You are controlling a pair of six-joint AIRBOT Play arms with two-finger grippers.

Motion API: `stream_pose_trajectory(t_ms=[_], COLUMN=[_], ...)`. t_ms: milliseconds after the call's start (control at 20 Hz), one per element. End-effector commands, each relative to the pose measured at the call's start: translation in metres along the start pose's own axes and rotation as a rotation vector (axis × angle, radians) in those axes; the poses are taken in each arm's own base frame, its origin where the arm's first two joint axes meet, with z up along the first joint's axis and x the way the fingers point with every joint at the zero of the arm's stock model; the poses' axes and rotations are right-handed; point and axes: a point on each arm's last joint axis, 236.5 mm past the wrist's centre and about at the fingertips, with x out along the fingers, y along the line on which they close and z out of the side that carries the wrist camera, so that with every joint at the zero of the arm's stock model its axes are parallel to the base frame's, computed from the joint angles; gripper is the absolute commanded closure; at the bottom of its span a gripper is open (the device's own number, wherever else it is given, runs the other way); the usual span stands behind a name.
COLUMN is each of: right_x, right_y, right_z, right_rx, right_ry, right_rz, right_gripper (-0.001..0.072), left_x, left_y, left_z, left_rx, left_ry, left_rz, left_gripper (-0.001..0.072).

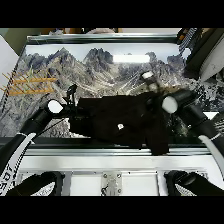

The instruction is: Fold the clothes and pants, and hang the long-sleeved shirts on hangers.

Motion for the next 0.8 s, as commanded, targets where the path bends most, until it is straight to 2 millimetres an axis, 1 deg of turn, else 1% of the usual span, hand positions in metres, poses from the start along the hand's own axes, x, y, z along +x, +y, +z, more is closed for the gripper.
stream_pose_trajectory(t_ms=[0,50,150,300,400,450,600,750], right_x=[0.036,0.046,0.063,0.087,0.094,0.096,0.101,0.102], right_y=[0.011,0.008,0.005,0.005,0.005,0.006,0.010,0.004], right_z=[-0.045,-0.051,-0.057,-0.076,-0.080,-0.079,-0.072,-0.067], right_rx=[-0.037,-0.007,0.039,0.087,0.083,0.084,0.126,0.119], right_ry=[0.126,0.144,0.161,0.231,0.252,0.248,0.208,0.187], right_rz=[-0.149,-0.218,-0.301,-0.338,-0.347,-0.343,-0.324,-0.345], right_gripper=[0.0255,0.0255,0.0255,0.0254,0.0254,0.0254,0.0245,0.0246], left_x=[0.000,0.000,0.000,0.000,0.000,0.000,0.000,0.000], left_y=[0.002,0.002,0.002,0.002,0.002,0.002,0.002,0.002], left_z=[0.002,0.002,0.002,0.002,0.001,0.002,0.002,0.001], left_rx=[0.009,0.009,0.009,0.009,0.009,0.008,0.009,0.008], left_ry=[-0.007,-0.007,-0.007,-0.006,-0.005,-0.006,-0.006,-0.005], left_rz=[0.009,0.009,0.009,0.009,0.009,0.009,0.009,0.008], left_gripper=[0.0689,0.0689,0.0689,0.0689,0.0689,0.0689,0.0689,0.0689])
